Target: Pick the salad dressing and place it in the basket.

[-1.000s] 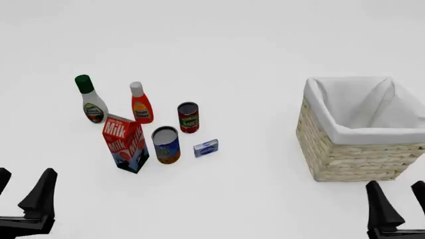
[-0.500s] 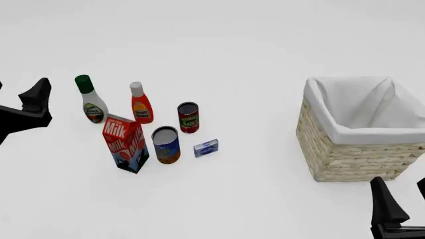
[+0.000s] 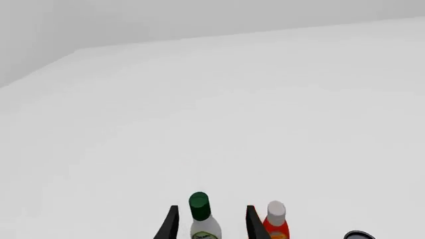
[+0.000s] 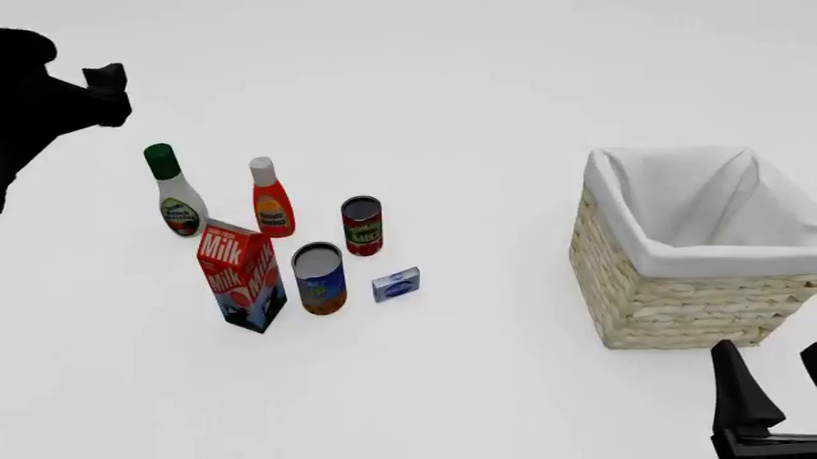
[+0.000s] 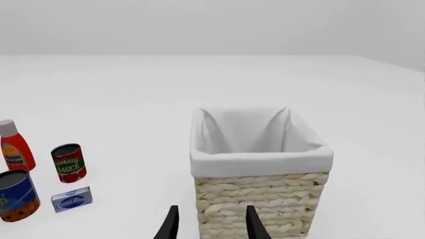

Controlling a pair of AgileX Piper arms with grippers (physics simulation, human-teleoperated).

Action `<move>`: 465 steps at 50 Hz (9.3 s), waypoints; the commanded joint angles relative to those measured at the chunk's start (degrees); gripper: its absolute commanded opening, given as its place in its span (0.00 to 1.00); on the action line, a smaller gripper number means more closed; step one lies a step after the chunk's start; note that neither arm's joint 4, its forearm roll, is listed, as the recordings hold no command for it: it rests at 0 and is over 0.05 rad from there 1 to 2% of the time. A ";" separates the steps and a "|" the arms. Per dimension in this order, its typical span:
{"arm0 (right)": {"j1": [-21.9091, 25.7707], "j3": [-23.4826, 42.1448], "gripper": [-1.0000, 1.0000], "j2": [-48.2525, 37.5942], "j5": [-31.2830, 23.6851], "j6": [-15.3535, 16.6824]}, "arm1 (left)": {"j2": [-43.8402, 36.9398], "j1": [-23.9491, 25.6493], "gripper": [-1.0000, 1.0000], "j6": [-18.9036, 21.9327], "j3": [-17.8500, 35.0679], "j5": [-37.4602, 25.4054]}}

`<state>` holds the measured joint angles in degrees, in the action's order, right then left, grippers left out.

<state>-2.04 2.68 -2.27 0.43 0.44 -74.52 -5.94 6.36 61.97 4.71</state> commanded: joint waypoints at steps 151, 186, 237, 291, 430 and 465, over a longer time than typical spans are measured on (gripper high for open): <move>0.59 -2.16 1.00 -2.30 1.21 -0.13 | -47.63 -5.47 1.00 -7.78 28.26 -1.95; 0.22 -1.08 1.00 0.43 -1.59 -1.07 | -31.01 -4.37 0.00 -4.01 37.31 -12.42; 1.61 -0.55 1.00 2.07 -2.66 -1.06 | -12.56 42.59 0.00 -1.01 21.39 -14.82; 25.00 33.88 1.00 -25.81 -10.40 14.35 | -12.28 53.00 0.00 -2.23 12.65 -9.44; 39.99 31.24 0.00 -51.13 12.89 11.20 | -4.10 61.76 1.00 -4.10 12.80 -12.71; 39.56 30.27 0.00 -48.23 13.19 9.44 | 39.83 33.85 1.00 -4.97 -4.43 -16.71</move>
<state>37.68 32.29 -53.01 14.75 10.86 -47.87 40.55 2.86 75.84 -17.06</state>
